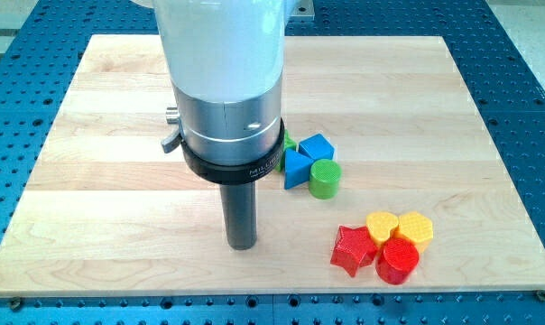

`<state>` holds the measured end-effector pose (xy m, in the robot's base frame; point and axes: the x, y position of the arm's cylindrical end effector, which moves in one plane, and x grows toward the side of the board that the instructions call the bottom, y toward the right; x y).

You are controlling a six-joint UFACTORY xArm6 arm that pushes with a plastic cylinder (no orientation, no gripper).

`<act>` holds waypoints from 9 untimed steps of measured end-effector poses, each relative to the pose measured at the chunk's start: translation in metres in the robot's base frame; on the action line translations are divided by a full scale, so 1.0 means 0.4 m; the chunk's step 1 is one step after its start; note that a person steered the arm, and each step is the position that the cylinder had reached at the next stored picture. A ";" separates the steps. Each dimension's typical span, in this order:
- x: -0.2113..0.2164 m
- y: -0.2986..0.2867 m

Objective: Slightly move the red circle to the right

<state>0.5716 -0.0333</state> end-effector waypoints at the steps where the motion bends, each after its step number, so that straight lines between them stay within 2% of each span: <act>1: 0.000 0.000; 5: 0.011 0.023; 8: 0.118 0.136; 9: 0.117 0.243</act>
<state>0.6184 0.0640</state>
